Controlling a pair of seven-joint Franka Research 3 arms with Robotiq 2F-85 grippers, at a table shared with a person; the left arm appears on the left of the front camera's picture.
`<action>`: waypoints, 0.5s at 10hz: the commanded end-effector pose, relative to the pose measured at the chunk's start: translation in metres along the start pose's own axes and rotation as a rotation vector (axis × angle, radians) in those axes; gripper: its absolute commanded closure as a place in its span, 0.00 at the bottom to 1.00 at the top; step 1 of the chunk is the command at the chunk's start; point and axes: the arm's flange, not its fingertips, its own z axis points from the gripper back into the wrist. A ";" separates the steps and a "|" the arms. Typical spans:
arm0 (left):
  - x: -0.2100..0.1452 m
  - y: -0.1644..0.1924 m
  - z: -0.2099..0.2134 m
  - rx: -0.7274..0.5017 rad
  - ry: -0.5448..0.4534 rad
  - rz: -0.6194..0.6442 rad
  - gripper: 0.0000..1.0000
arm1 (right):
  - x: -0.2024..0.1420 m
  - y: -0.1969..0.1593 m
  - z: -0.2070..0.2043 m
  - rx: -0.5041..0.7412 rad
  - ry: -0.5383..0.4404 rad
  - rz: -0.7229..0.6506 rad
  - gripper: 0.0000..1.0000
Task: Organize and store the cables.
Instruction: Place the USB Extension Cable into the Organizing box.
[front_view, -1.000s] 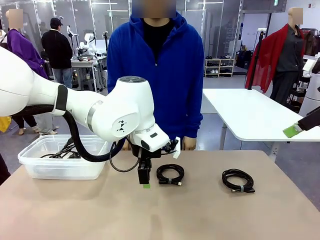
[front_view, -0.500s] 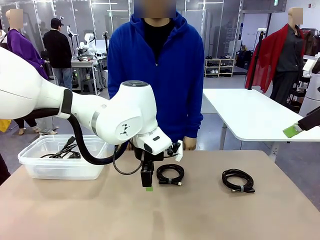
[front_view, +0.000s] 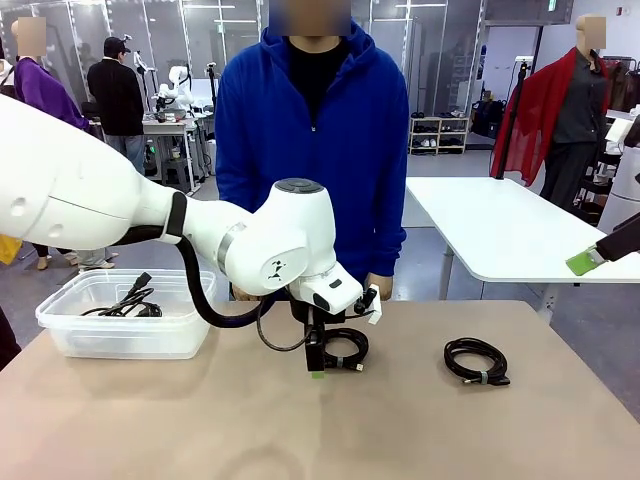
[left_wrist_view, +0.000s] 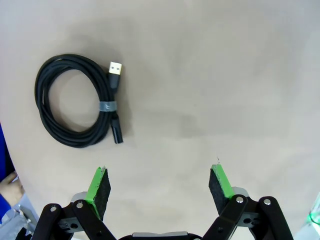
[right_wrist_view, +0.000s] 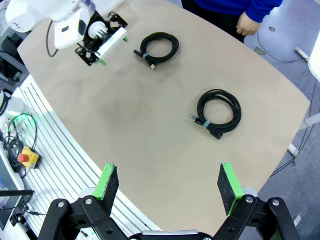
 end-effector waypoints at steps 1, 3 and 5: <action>0.014 0.017 -0.005 -0.022 0.011 0.012 0.00 | 0.001 0.000 0.002 0.003 0.001 -0.014 0.00; 0.022 0.027 -0.010 -0.032 0.028 -0.010 0.00 | 0.001 0.000 0.002 0.003 0.001 -0.014 0.00; 0.032 0.040 -0.015 -0.051 0.038 -0.006 0.00 | 0.001 0.000 0.002 0.003 0.001 -0.014 0.00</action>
